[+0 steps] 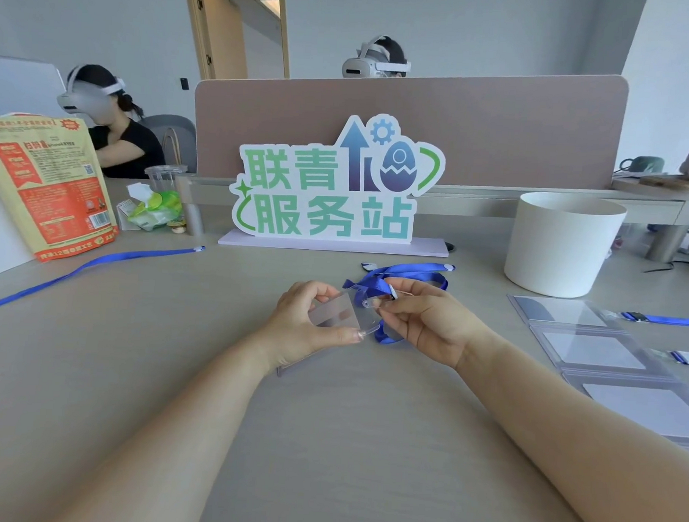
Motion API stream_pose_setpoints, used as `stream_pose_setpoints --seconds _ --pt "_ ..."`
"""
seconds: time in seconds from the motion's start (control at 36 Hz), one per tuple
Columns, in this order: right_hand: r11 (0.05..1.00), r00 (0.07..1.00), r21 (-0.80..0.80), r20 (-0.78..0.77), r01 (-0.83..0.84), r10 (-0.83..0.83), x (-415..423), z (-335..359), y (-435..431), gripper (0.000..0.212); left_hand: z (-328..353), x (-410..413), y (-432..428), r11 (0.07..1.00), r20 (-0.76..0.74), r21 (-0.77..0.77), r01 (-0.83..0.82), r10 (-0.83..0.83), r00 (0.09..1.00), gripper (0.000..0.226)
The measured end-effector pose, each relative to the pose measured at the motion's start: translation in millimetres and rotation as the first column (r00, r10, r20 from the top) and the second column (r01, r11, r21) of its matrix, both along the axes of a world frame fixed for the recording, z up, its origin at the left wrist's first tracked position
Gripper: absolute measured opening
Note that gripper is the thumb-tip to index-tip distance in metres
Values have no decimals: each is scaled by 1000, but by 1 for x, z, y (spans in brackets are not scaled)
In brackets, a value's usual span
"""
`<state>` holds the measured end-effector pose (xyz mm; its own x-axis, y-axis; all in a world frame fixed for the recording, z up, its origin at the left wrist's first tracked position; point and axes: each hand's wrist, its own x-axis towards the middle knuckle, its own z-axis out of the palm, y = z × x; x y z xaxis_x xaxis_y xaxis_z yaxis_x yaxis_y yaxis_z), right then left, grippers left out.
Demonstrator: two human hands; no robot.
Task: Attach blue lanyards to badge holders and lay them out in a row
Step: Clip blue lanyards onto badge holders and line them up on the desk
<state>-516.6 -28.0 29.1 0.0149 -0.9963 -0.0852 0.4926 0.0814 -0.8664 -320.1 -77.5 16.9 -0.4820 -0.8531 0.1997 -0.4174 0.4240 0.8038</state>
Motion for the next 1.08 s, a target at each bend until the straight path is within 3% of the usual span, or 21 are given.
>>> stream_pose_setpoints --seconds 0.11,0.19,0.25,0.31,0.36,0.39,0.47,0.58,0.72,0.78,0.86,0.94,1.03,1.08 --pt "1000 999 9 -51 -14 14 6 -1 1 35 0 -2 2 999 35 -37 3 -2 999 73" --pt "1000 946 8 -322 -24 25 12 -4 0 21 -1 0 -1 994 117 -108 -21 34 993 74" --pt "1000 787 -12 -616 18 -21 14 -7 0 16 -1 4 -4 988 178 -146 -42 68 982 75" --pt "993 543 -77 -832 84 -111 16 -8 0 11 -1 8 -5 986 247 -159 -42 81 966 81" --pt "975 333 -197 -916 106 -222 17 -8 0 9 0 11 -3 988 332 -154 -18 69 941 86" --pt "968 291 -229 -924 102 -249 17 -9 -1 11 0 11 -2 989 367 -150 -4 59 928 85" --pt "985 346 -156 -923 73 -172 16 -9 0 19 2 11 0 990 422 -139 22 39 906 68" --pt "986 328 -136 -931 98 -161 13 -9 -1 13 3 11 0 985 448 -161 58 20 894 39" --pt "982 288 -147 -941 121 -177 12 -8 -3 5 5 8 0 979 452 -191 67 27 891 40" --pt "981 342 -141 -923 131 -178 12 -9 -4 4 5 6 0 987 413 -153 53 15 911 36" --pt "984 490 -105 -856 146 -165 13 -9 -3 11 4 5 1 999 294 -45 30 -15 956 29" --pt "986 625 -48 -769 159 -138 15 -8 -3 18 5 3 0 999 208 -33 -31 37 977 22" --pt "987 670 -34 -731 156 -131 17 -8 -3 15 6 2 0 994 180 -37 -104 109 978 24" --pt "986 634 -59 -759 158 -147 18 -8 -2 10 7 2 0 991 149 -2 -135 134 980 23"
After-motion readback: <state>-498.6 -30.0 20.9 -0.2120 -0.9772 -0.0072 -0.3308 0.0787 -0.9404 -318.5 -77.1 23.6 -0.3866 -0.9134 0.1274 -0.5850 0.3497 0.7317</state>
